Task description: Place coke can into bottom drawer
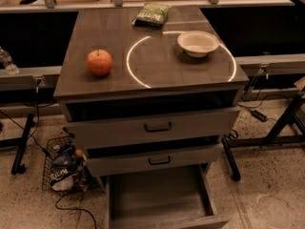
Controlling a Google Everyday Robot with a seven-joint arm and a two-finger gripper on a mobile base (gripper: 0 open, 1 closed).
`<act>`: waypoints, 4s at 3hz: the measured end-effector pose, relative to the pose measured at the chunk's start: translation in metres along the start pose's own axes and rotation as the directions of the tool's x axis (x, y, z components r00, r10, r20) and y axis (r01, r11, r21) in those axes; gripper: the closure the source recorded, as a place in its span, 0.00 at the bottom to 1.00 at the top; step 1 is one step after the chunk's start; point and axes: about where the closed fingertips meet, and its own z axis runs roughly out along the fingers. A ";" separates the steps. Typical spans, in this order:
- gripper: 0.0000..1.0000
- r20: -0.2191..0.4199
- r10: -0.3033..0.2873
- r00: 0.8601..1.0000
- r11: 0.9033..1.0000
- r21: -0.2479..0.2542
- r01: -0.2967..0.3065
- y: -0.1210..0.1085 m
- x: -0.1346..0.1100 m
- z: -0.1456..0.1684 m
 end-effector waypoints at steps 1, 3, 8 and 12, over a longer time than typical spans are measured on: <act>1.00 -0.097 -0.048 0.994 0.999 -0.023 0.046 0.014 0.038 -0.066; 1.00 -0.256 -0.110 0.960 0.989 -0.123 0.081 0.035 0.126 -0.129; 1.00 -0.357 -0.252 0.900 0.907 -0.412 0.090 0.133 0.330 -0.188; 1.00 -0.349 -0.122 0.929 0.904 -0.425 -0.041 0.236 0.459 -0.165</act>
Offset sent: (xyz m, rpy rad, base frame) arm -0.0989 -0.1172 -0.1154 -0.2656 0.1178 -0.0129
